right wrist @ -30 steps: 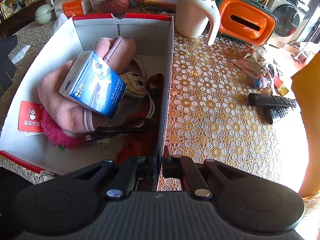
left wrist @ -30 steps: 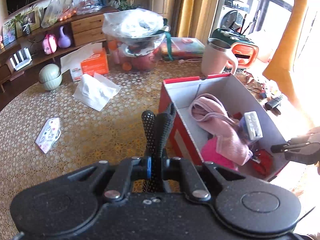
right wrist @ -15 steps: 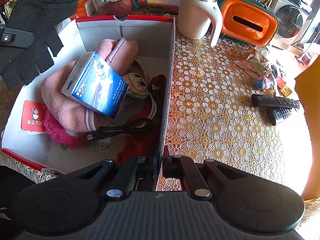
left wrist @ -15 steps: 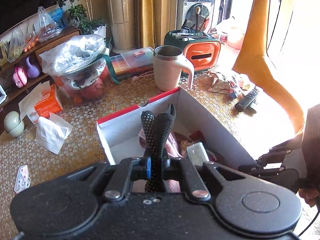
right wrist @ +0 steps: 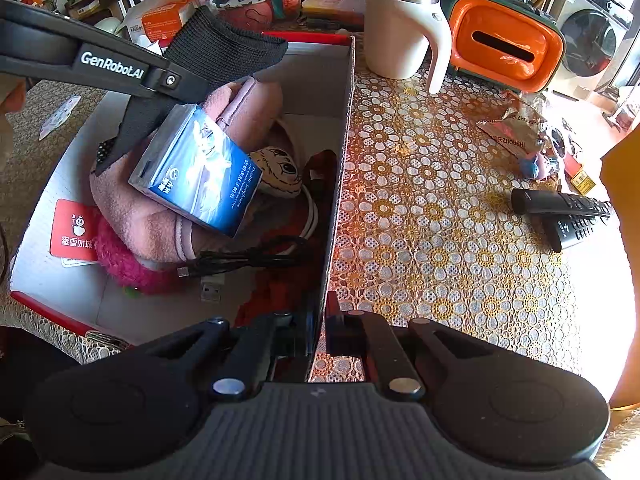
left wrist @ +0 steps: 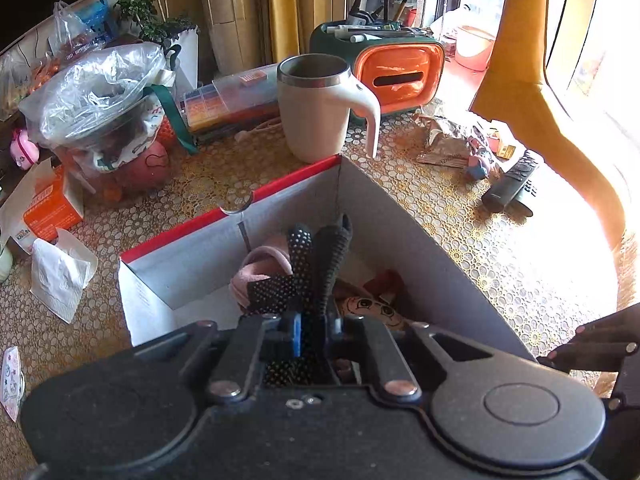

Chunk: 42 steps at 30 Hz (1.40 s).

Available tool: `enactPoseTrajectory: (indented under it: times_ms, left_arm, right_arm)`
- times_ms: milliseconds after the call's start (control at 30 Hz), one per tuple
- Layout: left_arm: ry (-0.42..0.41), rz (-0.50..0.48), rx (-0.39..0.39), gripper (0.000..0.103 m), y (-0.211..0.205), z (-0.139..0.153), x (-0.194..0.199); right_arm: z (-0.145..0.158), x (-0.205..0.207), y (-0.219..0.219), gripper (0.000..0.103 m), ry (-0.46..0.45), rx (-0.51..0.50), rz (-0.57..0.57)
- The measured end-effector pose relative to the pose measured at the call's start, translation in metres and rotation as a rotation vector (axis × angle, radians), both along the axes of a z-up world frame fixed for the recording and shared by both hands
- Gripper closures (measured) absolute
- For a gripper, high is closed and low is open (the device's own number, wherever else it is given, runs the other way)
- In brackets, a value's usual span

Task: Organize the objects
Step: 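Carry the glove over the shoebox and lower it inside, then open the left gripper to release the glove and withdraw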

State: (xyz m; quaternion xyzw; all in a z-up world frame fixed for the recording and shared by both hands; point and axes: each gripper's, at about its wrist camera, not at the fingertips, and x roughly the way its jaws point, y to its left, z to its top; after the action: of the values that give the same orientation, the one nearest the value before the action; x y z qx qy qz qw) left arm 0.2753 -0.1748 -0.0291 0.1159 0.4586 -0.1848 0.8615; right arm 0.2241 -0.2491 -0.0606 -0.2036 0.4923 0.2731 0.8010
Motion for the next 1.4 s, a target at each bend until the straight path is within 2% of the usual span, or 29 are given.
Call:
enactPoseTrajectory:
  times_ms: [200, 333, 467, 533, 600, 767, 900, 1033, 1267, 1400]
  left_arm:
    - [0.042, 0.013, -0.02, 0.093, -0.002, -0.014, 0.008]
    - [0.055, 0.024, -0.041, 0.087, 0.001, -0.017, 0.011]
    - [0.05, 0.041, -0.059, 0.072, 0.008, -0.014, 0.011]
    - [0.036, 0.049, -0.064, 0.057, 0.013, -0.012, 0.009]
    - [0.018, 0.059, -0.069, 0.038, 0.018, -0.009, 0.007]
    - [0.0, 0.065, -0.092, 0.035, 0.033, -0.001, -0.001]
    - [-0.02, 0.082, -0.111, 0.024, 0.053, 0.008, -0.009]
    - [-0.041, 0.106, -0.121, 0.019, 0.076, 0.018, -0.017]
    - [-0.079, 0.157, -0.101, 0.006, 0.128, 0.026, -0.03]
    - [-0.084, 0.233, -0.102, 0.001, 0.17, 0.027, -0.029]
  right_arm:
    - [0.0, 0.0, 0.001, 0.098, -0.002, -0.003, 0.005]
    - [0.0, -0.001, 0.001, 0.098, -0.002, -0.003, 0.004]
    - [0.0, -0.001, 0.002, 0.098, -0.002, -0.006, -0.001]
    - [0.0, -0.001, 0.002, 0.098, -0.001, -0.006, -0.004]
    - [-0.001, 0.0, 0.002, 0.098, -0.002, -0.008, -0.006]
    - [0.0, -0.002, 0.003, 0.098, -0.002, -0.014, -0.013]
    - [0.0, -0.003, 0.005, 0.099, -0.002, -0.021, -0.017]
    - [0.001, -0.003, 0.006, 0.099, -0.003, -0.026, -0.022]
    - [0.001, -0.004, 0.007, 0.099, 0.0, -0.033, -0.025]
    - [0.002, -0.005, 0.008, 0.099, 0.006, -0.036, -0.03]
